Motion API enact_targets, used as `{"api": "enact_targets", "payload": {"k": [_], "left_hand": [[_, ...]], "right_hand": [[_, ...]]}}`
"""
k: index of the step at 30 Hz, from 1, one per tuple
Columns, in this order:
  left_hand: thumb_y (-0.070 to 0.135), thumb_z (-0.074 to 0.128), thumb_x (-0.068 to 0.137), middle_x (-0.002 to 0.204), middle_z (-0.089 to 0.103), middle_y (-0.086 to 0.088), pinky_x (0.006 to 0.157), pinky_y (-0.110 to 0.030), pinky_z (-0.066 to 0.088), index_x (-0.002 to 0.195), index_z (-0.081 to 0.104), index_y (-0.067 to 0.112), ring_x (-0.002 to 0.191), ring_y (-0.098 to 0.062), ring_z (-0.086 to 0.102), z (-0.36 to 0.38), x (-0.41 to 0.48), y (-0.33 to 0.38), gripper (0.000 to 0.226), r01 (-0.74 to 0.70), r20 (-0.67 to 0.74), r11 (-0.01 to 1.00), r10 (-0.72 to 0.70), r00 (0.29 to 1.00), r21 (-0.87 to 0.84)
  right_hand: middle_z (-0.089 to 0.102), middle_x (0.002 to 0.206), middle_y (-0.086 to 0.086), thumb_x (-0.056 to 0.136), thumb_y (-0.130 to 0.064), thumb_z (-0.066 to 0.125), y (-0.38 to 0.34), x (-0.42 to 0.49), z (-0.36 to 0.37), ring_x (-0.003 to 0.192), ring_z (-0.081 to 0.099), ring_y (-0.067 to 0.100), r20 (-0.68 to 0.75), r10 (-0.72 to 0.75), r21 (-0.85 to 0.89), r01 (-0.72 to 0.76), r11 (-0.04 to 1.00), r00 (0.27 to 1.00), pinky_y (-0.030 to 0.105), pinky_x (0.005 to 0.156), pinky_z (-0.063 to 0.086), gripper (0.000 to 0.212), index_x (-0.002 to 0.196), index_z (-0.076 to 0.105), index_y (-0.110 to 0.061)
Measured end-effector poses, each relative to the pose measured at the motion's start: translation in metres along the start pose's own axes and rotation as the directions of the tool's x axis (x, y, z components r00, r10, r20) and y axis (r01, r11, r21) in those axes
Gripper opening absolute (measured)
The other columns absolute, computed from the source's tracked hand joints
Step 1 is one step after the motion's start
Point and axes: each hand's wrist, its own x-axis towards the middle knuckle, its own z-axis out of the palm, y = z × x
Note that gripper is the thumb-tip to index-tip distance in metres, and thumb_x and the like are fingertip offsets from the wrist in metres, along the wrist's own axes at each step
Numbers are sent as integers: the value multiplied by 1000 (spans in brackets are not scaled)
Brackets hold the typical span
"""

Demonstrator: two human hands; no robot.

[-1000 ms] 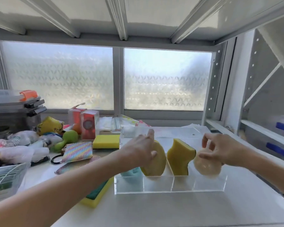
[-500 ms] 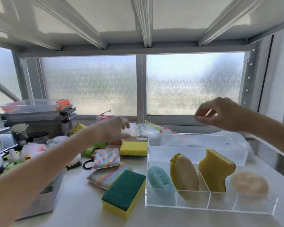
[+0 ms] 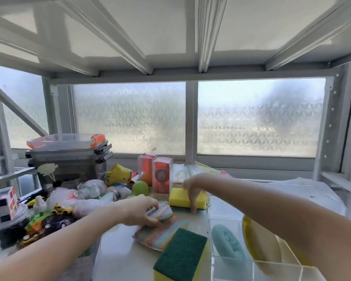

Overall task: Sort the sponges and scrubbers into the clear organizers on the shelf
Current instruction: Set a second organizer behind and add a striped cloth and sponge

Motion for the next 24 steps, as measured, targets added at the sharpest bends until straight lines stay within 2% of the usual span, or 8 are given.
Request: {"api": "enact_targets", "payload": {"k": [4,7,9,12,16,20,22,24], "left_hand": [[34,58,84,87,55,0,76,-39,50,95,53,16,88,-28,59,3,0,-7,22,-68,-128,993,81,988,101],[26,58,86,73,47,6,63,-26,41,77,49,21,71,-18,52,-24,-8,-11,14,-112,-352,993,120,928,43],[18,59,87,80,50,3,61,-20,38,80,54,20,70,-16,53,-53,-14,-10,8,-165,-468,986,131,874,-33],[14,62,86,81,57,-3,63,-29,45,93,59,12,74,-25,58,-98,-17,7,7,-285,-586,947,149,796,-146],[12,73,80,85,64,-8,68,-34,55,99,54,12,75,-21,62,-131,-10,70,27,-511,-618,767,195,761,-387],[15,67,85,107,65,-17,79,-36,56,113,52,3,92,-25,65,-118,27,133,34,-484,-494,700,212,843,-526],[18,59,91,120,60,-22,90,-41,53,124,46,-1,105,-30,62,-102,49,157,40,-376,-427,694,108,898,-614],[18,53,94,124,55,-18,93,-42,50,134,37,-1,103,-26,57,-89,67,172,48,-278,-377,689,7,926,-669]], "right_hand": [[45,143,12,67,-43,82,4,-2,-10,123,52,32,-55,-25,60,28,998,998,38,98,49,97,143,36,-4],[52,136,10,66,-47,80,23,-19,-29,118,54,29,-214,-41,177,80,981,976,40,100,48,88,137,45,-8],[57,129,9,68,-46,78,47,-43,-43,110,56,26,-330,-34,282,133,950,943,37,95,48,77,131,50,-12],[60,121,3,68,-45,79,97,-89,-51,103,57,23,-424,18,355,148,923,905,33,86,46,67,124,56,-17],[62,111,-8,49,-59,84,170,-148,-24,102,61,18,-415,132,438,71,896,900,38,91,51,84,121,53,-29],[66,112,-9,31,-73,80,222,-184,26,99,65,12,-272,159,519,5,855,949,41,93,53,90,112,55,-42],[65,120,-8,31,-78,76,235,-192,49,104,63,9,-192,143,525,-21,851,971,37,96,52,92,115,55,-47],[63,127,-7,36,-78,74,243,-194,67,111,61,11,-127,121,539,-34,842,985,36,101,49,94,122,53,-48]]}}
